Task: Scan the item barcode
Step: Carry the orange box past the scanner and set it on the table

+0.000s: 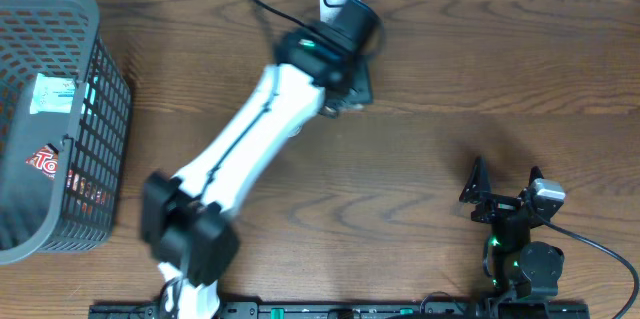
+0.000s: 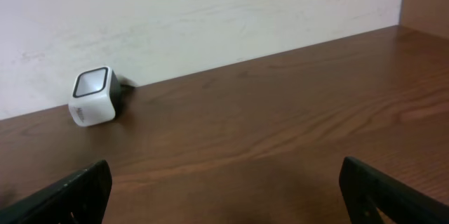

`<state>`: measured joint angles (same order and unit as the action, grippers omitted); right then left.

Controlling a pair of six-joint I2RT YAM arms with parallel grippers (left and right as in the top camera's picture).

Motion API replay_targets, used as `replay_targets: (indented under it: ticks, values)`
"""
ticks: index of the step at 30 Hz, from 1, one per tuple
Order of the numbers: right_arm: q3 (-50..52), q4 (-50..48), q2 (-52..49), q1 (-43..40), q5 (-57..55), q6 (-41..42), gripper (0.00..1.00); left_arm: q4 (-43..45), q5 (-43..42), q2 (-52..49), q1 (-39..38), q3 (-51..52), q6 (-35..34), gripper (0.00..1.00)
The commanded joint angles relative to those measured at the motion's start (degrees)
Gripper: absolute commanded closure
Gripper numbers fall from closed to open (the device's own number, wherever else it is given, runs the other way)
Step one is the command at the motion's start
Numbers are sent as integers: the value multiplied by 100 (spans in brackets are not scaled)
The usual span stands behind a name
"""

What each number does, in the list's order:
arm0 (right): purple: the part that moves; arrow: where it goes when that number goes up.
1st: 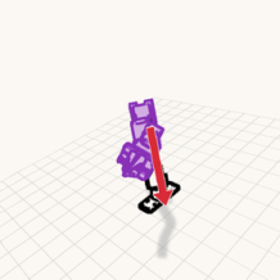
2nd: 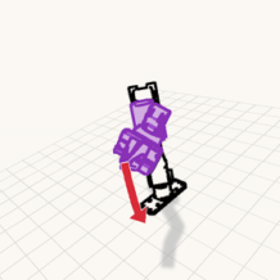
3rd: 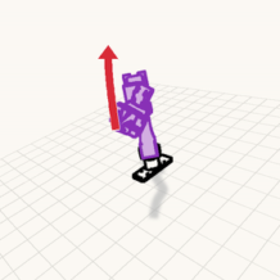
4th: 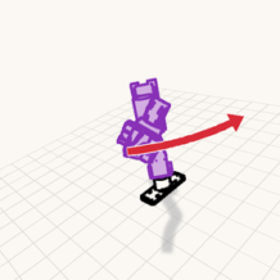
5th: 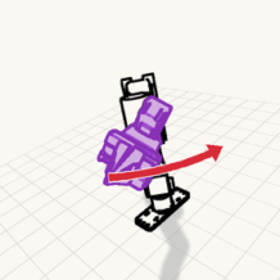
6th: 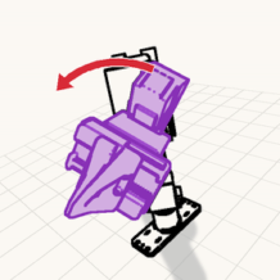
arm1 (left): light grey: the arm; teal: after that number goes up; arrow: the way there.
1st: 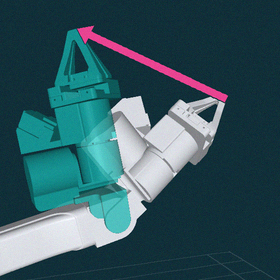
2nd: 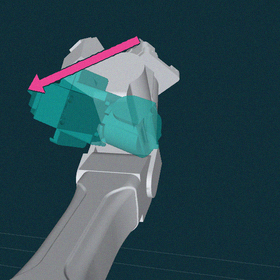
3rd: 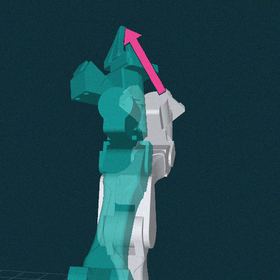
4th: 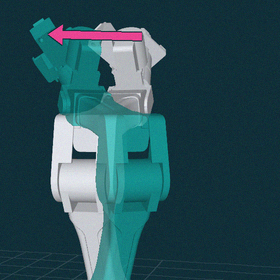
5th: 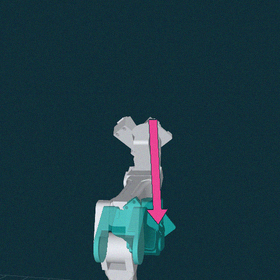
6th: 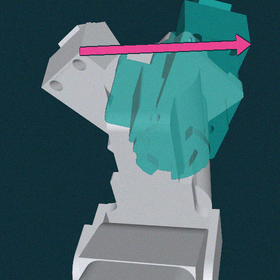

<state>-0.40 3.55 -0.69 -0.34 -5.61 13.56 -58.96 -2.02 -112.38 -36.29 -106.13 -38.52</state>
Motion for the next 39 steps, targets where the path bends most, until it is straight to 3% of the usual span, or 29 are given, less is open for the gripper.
replay_targets:
  ticks: [1,9,11,13,15,20,22,26,30,35,39]
  values:
    - [9,13,20,76,-7,9,1,-26,680,-439,-188,-61,-938,39]
    - [9,13,20,76,-7,9,1,-7,697,-1235,-269,-61,-3244,39]
    - [9,13,20,76,-7,9,1,39,673,-1305,-269,-61,-3399,28]
    - [9,13,20,76,-7,9,1,157,654,-1305,-269,-61,-3397,9]
    - [9,13,20,76,-7,9,1,243,647,-1283,-269,-61,-3335,5]
    - [9,13,20,76,-7,9,1,391,546,-1255,-267,-66,-2535,4]
    - [9,13,20,76,-7,9,1,450,549,-1255,-238,-105,-1838,4]
    - [9,13,20,76,-7,9,1,413,437,-1233,-68,-614,286,4]
    - [9,13,20,76,-7,9,1,-413,374,-1023,240,-1755,1679,4]
    - [9,13,20,76,-7,9,1,-1360,1401,-348,990,-3064,2074,2]
    - [9,13,20,76,-7,9,1,-1456,1497,407,2122,-3265,2013,2]
